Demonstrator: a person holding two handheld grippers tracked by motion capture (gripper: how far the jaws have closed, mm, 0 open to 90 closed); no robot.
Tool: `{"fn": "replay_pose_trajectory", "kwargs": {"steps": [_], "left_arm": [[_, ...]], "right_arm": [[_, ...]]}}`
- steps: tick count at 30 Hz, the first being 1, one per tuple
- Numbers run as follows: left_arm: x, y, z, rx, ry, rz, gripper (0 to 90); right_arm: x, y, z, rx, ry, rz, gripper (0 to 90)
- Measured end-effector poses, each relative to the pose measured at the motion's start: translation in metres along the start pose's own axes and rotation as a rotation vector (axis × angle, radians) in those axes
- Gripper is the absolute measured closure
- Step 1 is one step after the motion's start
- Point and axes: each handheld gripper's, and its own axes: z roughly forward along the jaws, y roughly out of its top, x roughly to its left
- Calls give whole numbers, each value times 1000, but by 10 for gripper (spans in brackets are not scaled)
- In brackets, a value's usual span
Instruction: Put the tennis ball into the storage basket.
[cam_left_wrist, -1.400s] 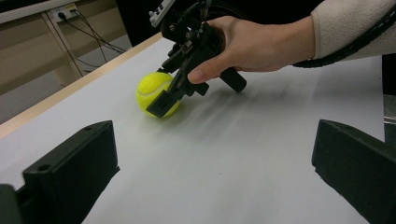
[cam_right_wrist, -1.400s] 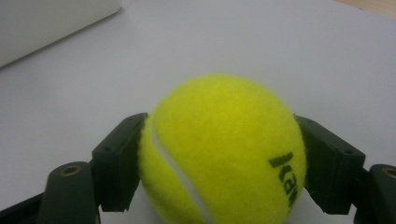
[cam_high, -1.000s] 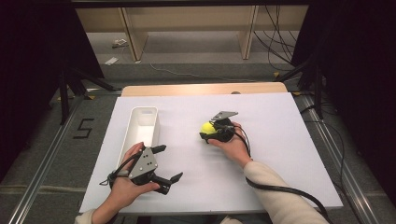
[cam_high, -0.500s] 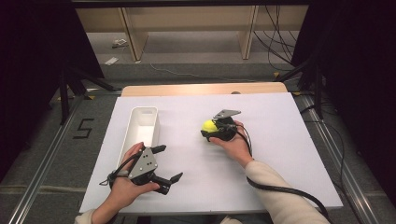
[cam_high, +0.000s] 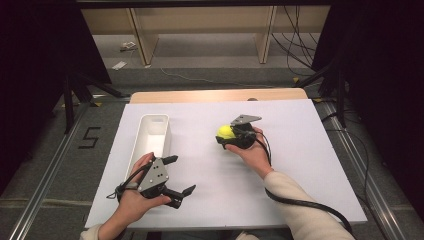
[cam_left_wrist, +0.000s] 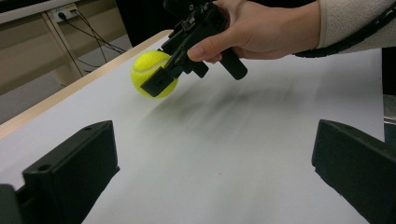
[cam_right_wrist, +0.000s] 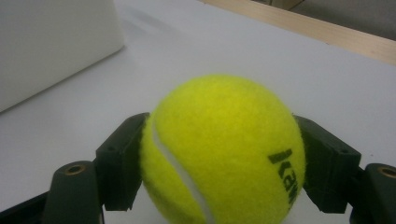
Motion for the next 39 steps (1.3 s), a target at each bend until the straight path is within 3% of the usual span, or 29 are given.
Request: {"fn": "replay_pose_trajectory", "kwargs": {"steps": [39], "left_arm": [[0, 0, 0, -1, 1, -1, 0]], "right_arm": [[8, 17, -14, -72, 24, -6, 264]]}}
